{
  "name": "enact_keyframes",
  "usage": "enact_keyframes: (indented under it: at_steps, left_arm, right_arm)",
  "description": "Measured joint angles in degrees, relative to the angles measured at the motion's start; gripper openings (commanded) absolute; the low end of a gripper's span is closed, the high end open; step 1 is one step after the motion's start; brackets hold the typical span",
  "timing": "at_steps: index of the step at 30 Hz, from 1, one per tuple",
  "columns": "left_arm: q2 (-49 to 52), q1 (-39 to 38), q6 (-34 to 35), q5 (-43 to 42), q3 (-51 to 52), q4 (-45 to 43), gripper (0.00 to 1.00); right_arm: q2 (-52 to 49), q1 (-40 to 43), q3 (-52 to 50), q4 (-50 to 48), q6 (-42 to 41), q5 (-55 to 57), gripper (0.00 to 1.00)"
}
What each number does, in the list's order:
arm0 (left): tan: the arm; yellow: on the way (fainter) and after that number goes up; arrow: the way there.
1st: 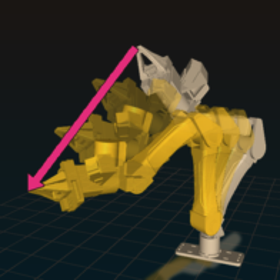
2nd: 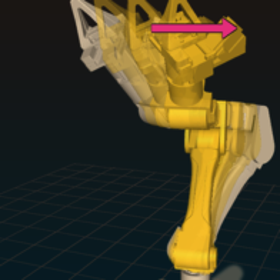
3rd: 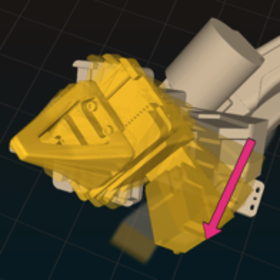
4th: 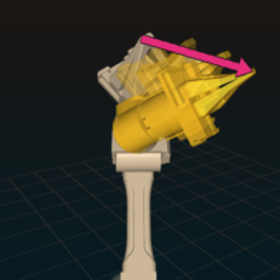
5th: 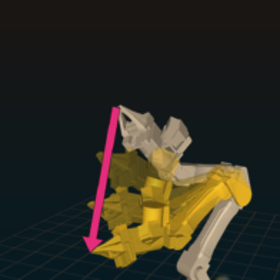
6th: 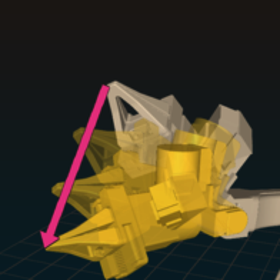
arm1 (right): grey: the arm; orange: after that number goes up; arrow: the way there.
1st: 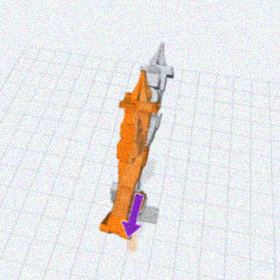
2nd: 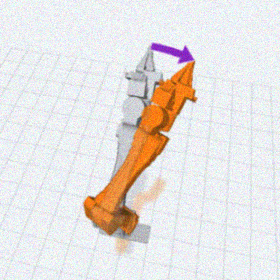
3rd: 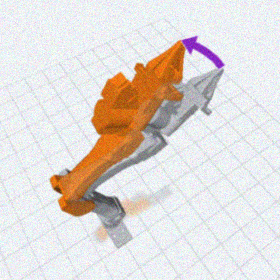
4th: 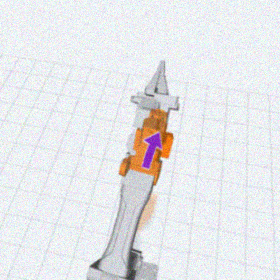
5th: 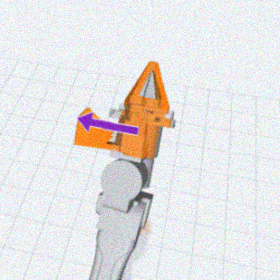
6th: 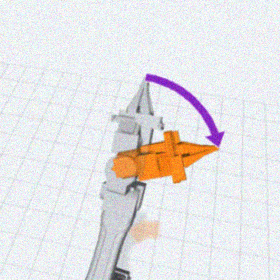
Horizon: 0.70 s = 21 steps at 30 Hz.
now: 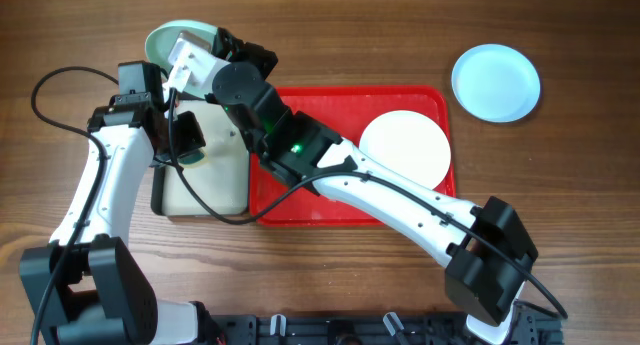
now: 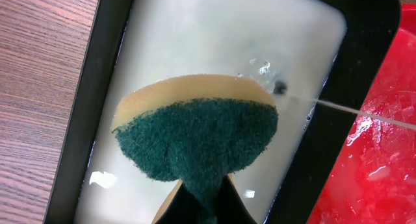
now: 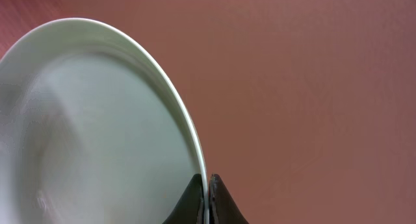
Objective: Clean dirty plates on tray and stack at the side
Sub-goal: 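Lift the green plate with the right gripper and carry it right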
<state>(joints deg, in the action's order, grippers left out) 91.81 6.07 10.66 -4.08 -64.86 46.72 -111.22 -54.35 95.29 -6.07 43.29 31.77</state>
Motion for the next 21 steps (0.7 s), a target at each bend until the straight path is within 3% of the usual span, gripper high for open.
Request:
enact_keyframes:
  at_steps: [11,17,21]
  left_arm:
    - [0.0,0.0,0.0,0.0,0.0,0.0,0.04]
    - [0.0,0.0,0.0,0.0,0.0,-0.1,0.04]
    - [0.0,0.0,0.1,0.0,0.0,-0.2,0.04]
  right_arm:
    - [0.0,0.0,0.0,0.0,-0.7,0.3,0.04]
    - [0.0,1.3,0.0,0.7,-15.3,0.5,0.04]
    - [0.0,2.9,0.1,9.0,-30.6,0.6,0.04]
